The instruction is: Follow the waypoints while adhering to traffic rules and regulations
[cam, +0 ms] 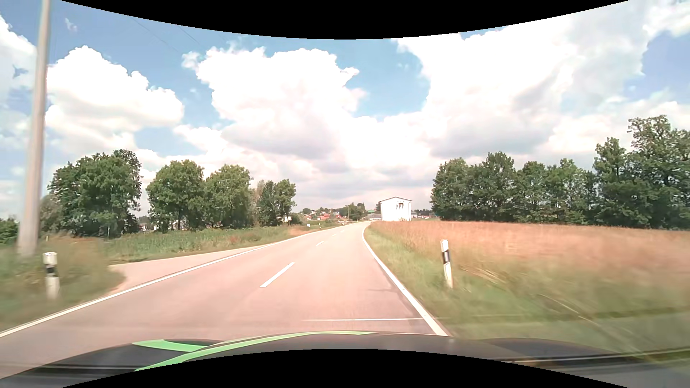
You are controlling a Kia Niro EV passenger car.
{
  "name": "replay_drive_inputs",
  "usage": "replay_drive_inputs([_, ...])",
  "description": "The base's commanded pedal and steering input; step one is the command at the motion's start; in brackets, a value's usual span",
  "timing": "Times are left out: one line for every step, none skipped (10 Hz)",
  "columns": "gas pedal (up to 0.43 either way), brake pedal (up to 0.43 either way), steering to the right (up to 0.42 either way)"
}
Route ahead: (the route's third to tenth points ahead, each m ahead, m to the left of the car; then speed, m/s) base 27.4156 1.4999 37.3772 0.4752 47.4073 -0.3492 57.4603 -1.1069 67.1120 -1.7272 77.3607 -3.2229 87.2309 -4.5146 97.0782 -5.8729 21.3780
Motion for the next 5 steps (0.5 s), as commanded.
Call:
replay_drive_inputs([0.110, 0.000, 0.006])
replay_drive_inputs([0.110, 0.000, 0.006])
replay_drive_inputs([0.110, 0.000, 0.006])
replay_drive_inputs([0.110, 0.000, 0.005])
replay_drive_inputs([0.110, 0.000, 0.005])
